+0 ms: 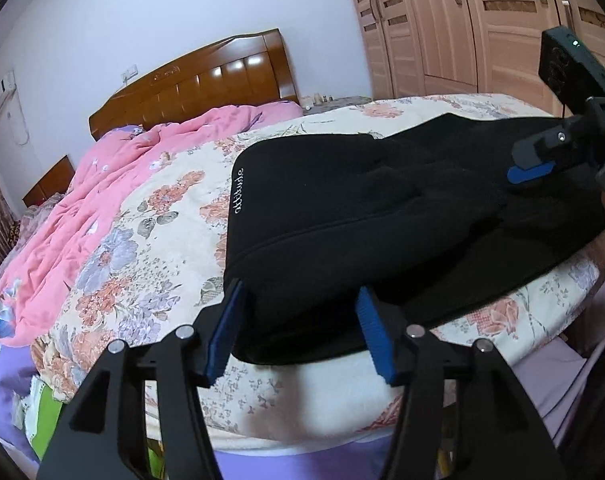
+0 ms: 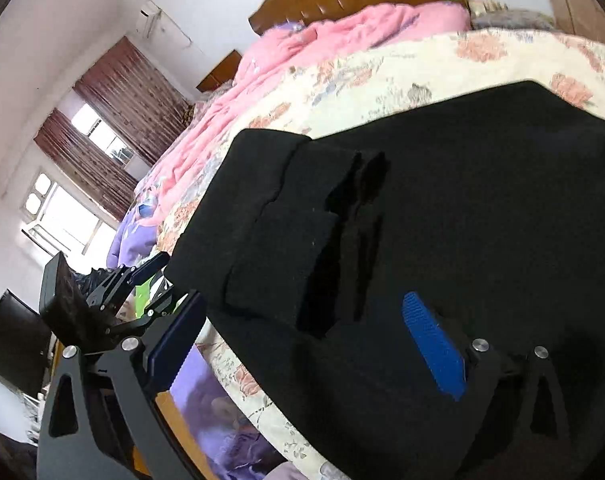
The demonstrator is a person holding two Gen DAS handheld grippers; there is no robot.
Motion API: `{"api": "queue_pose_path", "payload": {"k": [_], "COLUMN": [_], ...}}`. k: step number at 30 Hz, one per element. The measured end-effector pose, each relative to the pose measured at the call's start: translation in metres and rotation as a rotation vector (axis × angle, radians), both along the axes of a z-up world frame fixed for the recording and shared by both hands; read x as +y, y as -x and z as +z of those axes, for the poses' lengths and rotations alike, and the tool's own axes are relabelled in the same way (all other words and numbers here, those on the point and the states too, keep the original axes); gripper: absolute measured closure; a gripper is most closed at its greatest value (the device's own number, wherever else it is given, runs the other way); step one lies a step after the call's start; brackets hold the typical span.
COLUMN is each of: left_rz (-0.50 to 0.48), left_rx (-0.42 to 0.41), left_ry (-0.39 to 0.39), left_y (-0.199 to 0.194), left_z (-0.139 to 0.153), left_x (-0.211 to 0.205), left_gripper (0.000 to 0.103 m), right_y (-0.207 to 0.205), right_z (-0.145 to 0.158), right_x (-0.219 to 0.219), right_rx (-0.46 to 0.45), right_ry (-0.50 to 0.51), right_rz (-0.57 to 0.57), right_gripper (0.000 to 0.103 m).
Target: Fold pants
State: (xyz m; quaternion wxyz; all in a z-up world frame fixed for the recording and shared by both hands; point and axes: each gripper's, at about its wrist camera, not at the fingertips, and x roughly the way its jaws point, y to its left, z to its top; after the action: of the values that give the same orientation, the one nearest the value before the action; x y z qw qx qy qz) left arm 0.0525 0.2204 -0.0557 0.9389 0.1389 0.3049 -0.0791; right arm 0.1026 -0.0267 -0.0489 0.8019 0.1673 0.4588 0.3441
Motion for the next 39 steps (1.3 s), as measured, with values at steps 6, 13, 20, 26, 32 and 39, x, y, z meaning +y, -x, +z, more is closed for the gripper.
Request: {"api": "queue_pose_path", "payload": {"k": [6,13,20,26,32,39], "left_rz": [0.017,0.031,0.083,0.177,0.244,0.264], "left_rx": [0.009,-0.006,-0.012,0.056,0.035,0.067], "left_ry": [0.027,0.034,0.087,0.143,0.146,0.094], "left_y": [-0.005,-0.006,0.008,-0.012,-0.028,-0.034], "left_z": [-0.004,-0.005,-0.006,-0.014,-0.007,-0.017], "left_x": [0.001,0.001,0.021,0.03,0.029,0.017], "left_gripper": [0.04,0.035,0.023,0.023,0.018,0.016], "right_y": [-0.033,-0.049,-0.028,-0.009,0.021,0.02], "right_z": [-0.014,-0.016,0.032,0.099,0.119,-0.009], "right_x": [0.027,0.06,0.05,0.036,-0.021,-0.066], "right_rx": [0.094,0.103,-0.119,-0.317,-0.399,-0.105], "right_ry": [-0.02,-0.039,-0.02,-0.043,-0.011,0.121], "right_rz": [0.103,0.161,0.096,0.063,-0.017,-0.092], "right_gripper": [0.007,0.07,0.08,0.082,0.082,0.085]}}
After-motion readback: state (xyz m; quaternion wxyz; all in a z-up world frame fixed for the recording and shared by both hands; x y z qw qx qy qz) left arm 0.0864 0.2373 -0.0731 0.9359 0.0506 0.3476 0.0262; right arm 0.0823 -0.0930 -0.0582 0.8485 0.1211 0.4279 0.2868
